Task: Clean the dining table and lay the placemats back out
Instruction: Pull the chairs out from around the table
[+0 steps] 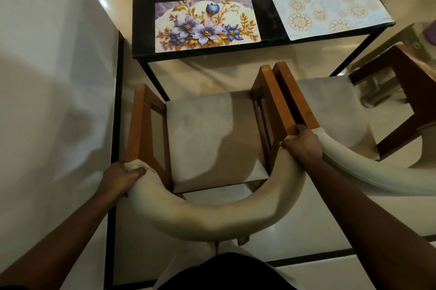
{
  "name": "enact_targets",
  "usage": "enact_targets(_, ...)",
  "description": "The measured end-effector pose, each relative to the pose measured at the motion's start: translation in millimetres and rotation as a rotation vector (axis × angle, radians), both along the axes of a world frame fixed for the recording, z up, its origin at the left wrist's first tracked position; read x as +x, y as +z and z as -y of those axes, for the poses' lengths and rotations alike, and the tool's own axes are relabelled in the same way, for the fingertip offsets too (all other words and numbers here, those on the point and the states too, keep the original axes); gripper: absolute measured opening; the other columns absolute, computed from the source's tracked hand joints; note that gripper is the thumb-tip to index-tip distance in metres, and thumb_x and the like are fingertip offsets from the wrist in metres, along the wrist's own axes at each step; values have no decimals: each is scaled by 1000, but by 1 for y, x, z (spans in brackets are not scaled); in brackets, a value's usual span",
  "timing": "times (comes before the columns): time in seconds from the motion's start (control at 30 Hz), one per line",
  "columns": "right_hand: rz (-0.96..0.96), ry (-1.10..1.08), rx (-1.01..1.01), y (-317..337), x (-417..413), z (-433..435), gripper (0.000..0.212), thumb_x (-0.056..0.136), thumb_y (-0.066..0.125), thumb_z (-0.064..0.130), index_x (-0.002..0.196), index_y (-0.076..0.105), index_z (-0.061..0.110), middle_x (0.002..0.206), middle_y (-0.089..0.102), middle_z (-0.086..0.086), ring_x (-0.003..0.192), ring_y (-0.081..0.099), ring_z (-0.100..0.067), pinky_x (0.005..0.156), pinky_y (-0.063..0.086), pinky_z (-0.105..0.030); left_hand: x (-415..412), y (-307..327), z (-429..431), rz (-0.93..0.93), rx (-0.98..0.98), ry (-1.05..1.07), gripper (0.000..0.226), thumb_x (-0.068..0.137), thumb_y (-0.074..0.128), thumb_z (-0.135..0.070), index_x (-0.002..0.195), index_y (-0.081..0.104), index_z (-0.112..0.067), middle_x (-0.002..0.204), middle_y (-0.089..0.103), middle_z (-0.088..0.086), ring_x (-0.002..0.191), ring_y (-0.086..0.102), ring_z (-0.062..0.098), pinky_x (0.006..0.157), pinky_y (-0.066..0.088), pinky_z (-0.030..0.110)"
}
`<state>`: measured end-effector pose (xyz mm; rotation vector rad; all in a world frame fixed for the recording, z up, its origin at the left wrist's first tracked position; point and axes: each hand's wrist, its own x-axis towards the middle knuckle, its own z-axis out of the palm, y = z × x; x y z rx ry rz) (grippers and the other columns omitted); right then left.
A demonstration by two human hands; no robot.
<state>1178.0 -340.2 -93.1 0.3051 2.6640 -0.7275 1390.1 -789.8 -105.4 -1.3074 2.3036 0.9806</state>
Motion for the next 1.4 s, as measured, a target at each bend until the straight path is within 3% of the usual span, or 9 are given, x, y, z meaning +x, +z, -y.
enact_targets(0.33, -34, 15, 44, 4, 2, 3, 63, 91, 78, 30, 146, 52, 16, 134, 66, -15, 119, 65, -40, 96, 54, -53, -2, 6, -7, 19, -23, -19, 69, 90, 79, -42, 143, 58, -3, 136, 64, 24, 118, 64, 45, 82, 63, 48)
enact_targets(0.43, -36, 18, 51, 5, 4, 2, 65, 91, 78, 31, 148, 51, 19, 136, 65, -14, 120, 65, -40, 96, 54, -53, -1, 10, -13, 23, -45, -56, 67, 94, 75, -42, 144, 56, -3, 138, 63, 24, 120, 63, 45, 81, 60, 43)
enact_targets(0.57, -31, 44, 64, 6, 2, 4, 66, 89, 80, 29, 148, 52, 18, 135, 66, -13, 119, 65, -38, 94, 55, -52, 2, 11, -14, 22, -59, -70, 67, 95, 73, -43, 145, 54, -3, 138, 62, 24, 120, 63, 44, 86, 61, 48)
enact_targets(0.77, -17, 34, 77, 6, -6, 3, 69, 87, 81, 29, 149, 51, 19, 135, 66, -13, 119, 66, -38, 92, 56, -51, 0, 14, -16, 15, -69, -101, 66, 94, 73, -45, 144, 56, -4, 135, 64, 23, 117, 64, 44, 80, 62, 46)
enact_targets(1.0, -17, 69, 43, 9, 7, 1, 71, 92, 77, 32, 152, 43, 18, 137, 64, -14, 120, 64, -38, 96, 55, -53, 0, 18, -28, 33, -45, -61, 64, 98, 70, -39, 147, 52, -1, 141, 60, 25, 124, 61, 46, 75, 53, 39)
enact_targets(1.13, -59, 39, -31, 7, 30, -1, 80, 93, 73, 26, 160, 30, 22, 153, 51, -11, 134, 55, -38, 104, 50, -54, -2, 18, -32, 19, -14, -16, 66, 99, 69, -36, 150, 47, 1, 146, 56, 26, 129, 56, 47, 79, 52, 41)
enact_targets(1.23, -71, 25, -53, 6, 48, -2, 79, 98, 64, 20, 164, 21, 22, 167, 32, -8, 138, 52, -39, 105, 49, -56, -3, 19, -36, 4, -20, 26, 68, 101, 67, -31, 154, 40, 3, 150, 51, 29, 135, 52, 49, 98, 53, 48)
enact_targets(1.3, -69, 45, -42, 5, 57, -4, 78, 101, 60, 24, 166, 17, 24, 173, 18, -4, 141, 48, -40, 108, 48, -58, -2, 19, -39, -30, -23, 50, 73, 102, 65, -29, 159, 30, 1, 155, 46, 30, 139, 48, 48, 111, 45, 50)
enact_targets(1.4, -70, 67, -39, 4, 68, -7, 75, 102, 55, 30, 166, 16, 26, 175, 9, -1, 145, 43, -40, 111, 46, -58, 2, 16, -52, -70, -95, -16, 72, 102, 63, -25, 158, 27, 2, 153, 46, 32, 138, 49, 49, 113, 41, 52)
